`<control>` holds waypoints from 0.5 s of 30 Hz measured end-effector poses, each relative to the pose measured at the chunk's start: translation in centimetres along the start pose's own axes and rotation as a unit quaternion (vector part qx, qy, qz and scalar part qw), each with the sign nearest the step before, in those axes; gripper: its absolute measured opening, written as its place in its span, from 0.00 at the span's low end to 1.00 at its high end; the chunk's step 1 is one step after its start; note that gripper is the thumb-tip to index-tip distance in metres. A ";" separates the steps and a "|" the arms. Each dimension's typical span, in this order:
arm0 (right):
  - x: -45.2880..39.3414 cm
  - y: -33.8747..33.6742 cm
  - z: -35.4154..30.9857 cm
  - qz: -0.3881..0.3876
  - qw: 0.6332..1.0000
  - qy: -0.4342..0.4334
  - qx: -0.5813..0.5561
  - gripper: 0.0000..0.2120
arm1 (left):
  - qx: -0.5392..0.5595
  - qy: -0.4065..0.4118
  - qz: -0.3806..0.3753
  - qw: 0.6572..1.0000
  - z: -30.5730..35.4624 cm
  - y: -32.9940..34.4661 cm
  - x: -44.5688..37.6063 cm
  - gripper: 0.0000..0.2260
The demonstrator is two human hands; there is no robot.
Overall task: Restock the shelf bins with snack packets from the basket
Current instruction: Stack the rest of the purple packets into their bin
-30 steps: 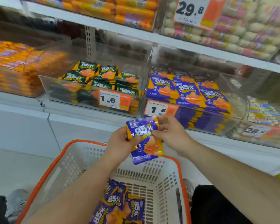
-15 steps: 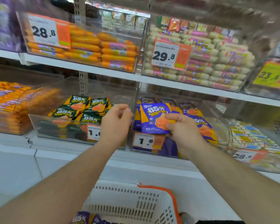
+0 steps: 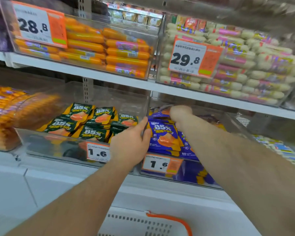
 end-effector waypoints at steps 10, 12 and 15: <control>-1.0 2.9 -0.8 -0.001 0.932 -0.053 0.357 0.21 | -0.004 0.001 0.015 1.000 0.0 0.1 -0.1 0.21; -1.3 3.0 -0.8 -0.005 0.930 -0.054 0.364 0.22 | -0.004 0.004 0.016 1.000 0.1 0.0 -0.1 0.21; -1.3 3.2 -0.6 -0.004 0.927 -0.046 0.372 0.22 | -0.008 0.004 0.010 1.000 0.1 0.2 -0.2 0.21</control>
Point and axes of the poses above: each hand's wrist, its own x-axis away from the middle knuckle, its own y-axis out of the palm, z = x × y, the point moved 9 cm from there along -x, towards the middle knuckle, and after that the axes turned 5 degrees about y, right-handed, at the moved point
